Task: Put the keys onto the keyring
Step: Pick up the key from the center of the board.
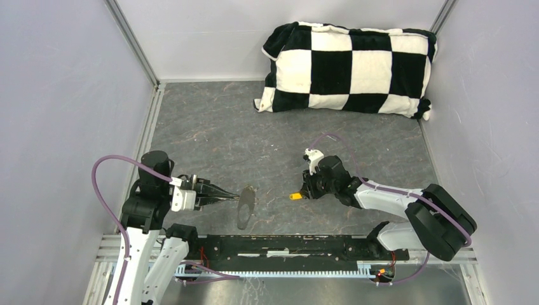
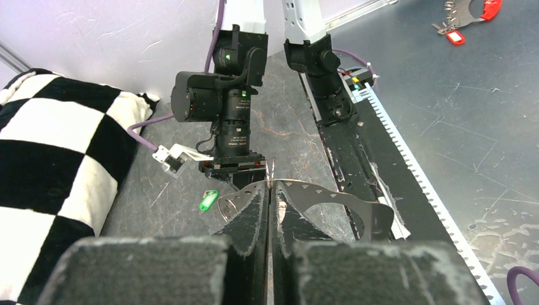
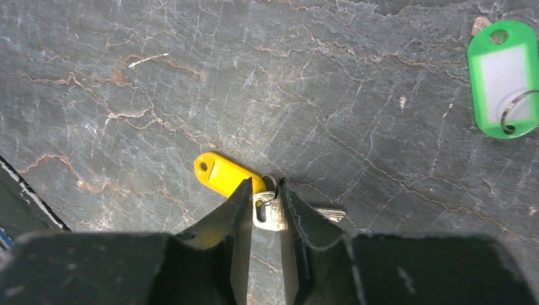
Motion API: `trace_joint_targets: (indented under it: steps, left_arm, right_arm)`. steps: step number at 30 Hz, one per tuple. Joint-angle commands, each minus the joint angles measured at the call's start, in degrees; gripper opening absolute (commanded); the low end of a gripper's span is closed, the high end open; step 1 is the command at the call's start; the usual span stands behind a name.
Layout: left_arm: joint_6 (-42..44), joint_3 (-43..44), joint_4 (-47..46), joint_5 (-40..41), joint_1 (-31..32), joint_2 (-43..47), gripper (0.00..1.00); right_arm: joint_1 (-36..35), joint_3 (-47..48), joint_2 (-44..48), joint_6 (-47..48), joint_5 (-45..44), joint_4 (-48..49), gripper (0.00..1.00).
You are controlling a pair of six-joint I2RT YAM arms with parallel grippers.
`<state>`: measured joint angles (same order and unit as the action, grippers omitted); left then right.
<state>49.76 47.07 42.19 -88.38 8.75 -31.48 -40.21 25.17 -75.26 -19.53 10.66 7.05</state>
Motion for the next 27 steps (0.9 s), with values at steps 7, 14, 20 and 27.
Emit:
trace_joint_targets:
  steps: [7, 14, 20, 27]
  left_arm:
    - [-1.37, 0.13, 0.04, 0.19, 0.12, 0.68, 0.02]
    - [-1.1, 0.13, 0.08, 0.75, 0.12, 0.81, 0.02]
    - [-0.93, -0.05, 0.01, 0.92, 0.12, 0.9, 0.02]
    - [-0.51, 0.21, 0.04, 1.1, 0.12, 0.72, 0.02]
  right_arm:
    - [1.42, 0.13, -0.16, -1.92, 5.02, 4.9, 0.04]
    - [1.89, 0.34, 1.24, -1.11, 8.19, 3.96, 0.01]
    - [1.87, -0.94, 0.56, -0.6, 8.95, 4.18, 0.17]
    - [1.9, -1.68, 0.91, -0.26, 9.24, 4.06, 0.26]
